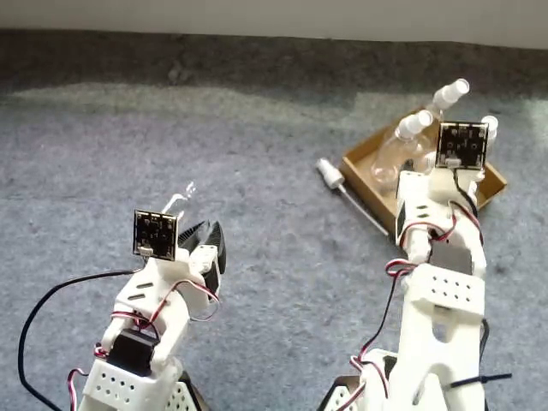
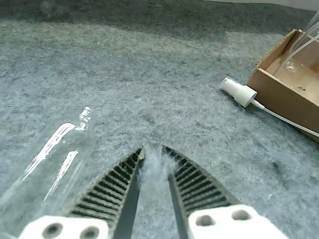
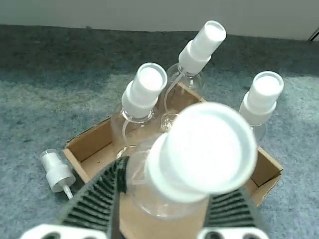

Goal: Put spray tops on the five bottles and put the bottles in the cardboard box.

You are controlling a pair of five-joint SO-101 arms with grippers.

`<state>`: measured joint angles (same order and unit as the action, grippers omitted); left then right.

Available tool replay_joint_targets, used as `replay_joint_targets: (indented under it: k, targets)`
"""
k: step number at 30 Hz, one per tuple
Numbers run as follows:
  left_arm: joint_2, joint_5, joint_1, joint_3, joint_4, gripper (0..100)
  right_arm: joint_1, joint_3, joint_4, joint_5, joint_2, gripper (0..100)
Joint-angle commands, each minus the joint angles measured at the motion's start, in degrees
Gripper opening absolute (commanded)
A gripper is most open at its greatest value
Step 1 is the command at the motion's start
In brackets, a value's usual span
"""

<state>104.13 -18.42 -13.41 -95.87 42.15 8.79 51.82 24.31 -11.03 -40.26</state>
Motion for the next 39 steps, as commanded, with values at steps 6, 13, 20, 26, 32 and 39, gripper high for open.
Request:
replay_joint_targets:
  k: [6, 13, 20, 26, 32, 39]
  targets:
    - [0.75, -0.18, 0.31, -1.19, 0.0, 0, 0.92, -11.3, -1.98, -0.35, 11.21, 8.2]
    - [0.75, -0.18, 0.31, -1.19, 0.0, 0, 2.59, -13.49, -4.62, -0.26, 17.1, 8.2]
    - [0.75, -0.18, 0.31, -1.19, 0.0, 0, 3.3, -12.97, -13.05, -0.26, 19.65, 8.2]
    - [0.75, -0.18, 0.31, -1.19, 0.0, 0, 3.21, -13.32, -13.05, -0.26, 23.87, 8.3]
    - [0.75, -0.18, 0.31, -1.19, 0.0, 0, 3.12, -13.85, -13.41, -0.26, 28.62, 8.4]
    - [0.75, -0.18, 0.31, -1.19, 0.0, 0, 3.21, -16.75, -13.41, -0.26, 31.16, 8.4]
